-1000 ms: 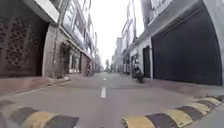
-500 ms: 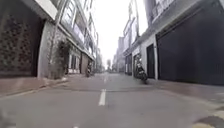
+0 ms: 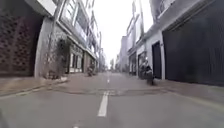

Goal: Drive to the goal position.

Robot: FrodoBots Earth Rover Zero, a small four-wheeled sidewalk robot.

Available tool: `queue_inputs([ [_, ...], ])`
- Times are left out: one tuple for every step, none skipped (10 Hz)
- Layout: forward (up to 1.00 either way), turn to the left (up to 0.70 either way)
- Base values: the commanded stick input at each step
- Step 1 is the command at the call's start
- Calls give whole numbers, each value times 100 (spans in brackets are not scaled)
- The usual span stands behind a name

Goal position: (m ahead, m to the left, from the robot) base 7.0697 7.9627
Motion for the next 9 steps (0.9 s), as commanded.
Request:
queue_inputs([
  [100, 0],
  [100, 0],
  [100, 0],
  [100, 0],
  [100, 0],
  [100, 0],
  [100, 0],
  [100, 0],
  [100, 0],
])
